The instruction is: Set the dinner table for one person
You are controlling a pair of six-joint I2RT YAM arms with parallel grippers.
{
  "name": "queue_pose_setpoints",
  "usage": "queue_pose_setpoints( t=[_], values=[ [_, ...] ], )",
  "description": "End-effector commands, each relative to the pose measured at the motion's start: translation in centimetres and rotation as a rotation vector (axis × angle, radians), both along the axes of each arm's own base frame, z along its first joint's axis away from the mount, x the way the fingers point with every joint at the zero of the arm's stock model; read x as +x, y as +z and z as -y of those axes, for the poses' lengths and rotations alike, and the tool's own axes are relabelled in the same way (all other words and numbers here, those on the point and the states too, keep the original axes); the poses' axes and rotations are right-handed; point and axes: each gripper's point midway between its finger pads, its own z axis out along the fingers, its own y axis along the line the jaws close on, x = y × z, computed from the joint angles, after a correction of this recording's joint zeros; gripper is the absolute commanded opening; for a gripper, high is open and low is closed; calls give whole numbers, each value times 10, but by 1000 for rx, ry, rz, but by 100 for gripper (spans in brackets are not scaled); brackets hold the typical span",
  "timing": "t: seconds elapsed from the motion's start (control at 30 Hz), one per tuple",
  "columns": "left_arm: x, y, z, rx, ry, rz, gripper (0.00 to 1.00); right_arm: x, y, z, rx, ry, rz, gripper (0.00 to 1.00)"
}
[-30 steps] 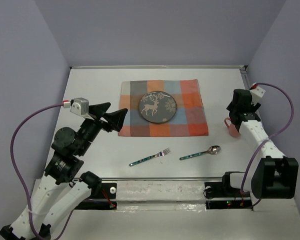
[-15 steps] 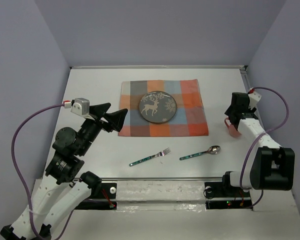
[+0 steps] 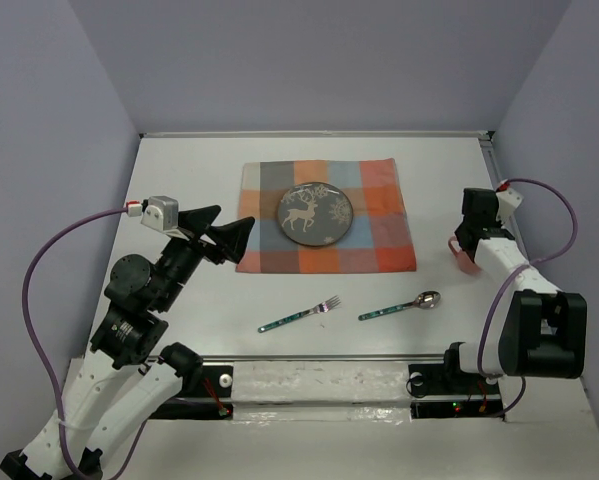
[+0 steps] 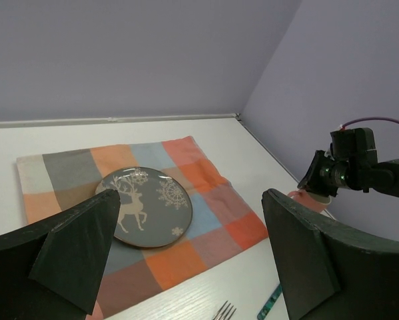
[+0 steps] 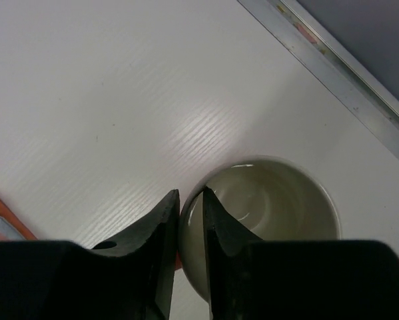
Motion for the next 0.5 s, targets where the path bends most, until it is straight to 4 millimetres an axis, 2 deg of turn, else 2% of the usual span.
queue_pose_setpoints(
  t=[0.0, 0.03, 0.17, 0.23, 0.27, 0.37, 0.43, 0.47],
  values=[
    [0, 12, -2, -13, 5, 50, 99, 2, 26, 12, -53, -36, 87, 21],
    [0, 12, -1, -13, 5, 50, 99, 3, 29, 12, -56, -32, 92, 14],
    [1, 12, -2, -12, 8, 49, 99, 7, 40, 10, -61, -4, 109, 1],
    [1, 11, -2, -10, 8, 46, 99, 13, 54, 8, -68, 27, 136, 0],
    [2, 10, -2, -11, 8, 44, 99, 18, 61, 2, -62, 59, 159, 0],
    [3, 10, -2, -10, 12, 45, 99, 43, 97, -24, -97, 189, 248, 0],
    [4, 9, -2, -8, 12, 39, 99, 58, 112, -49, -114, 284, 261, 0],
    [5, 8, -2, -7, 15, 39, 99, 72, 125, -60, -123, 317, 280, 0]
  ],
)
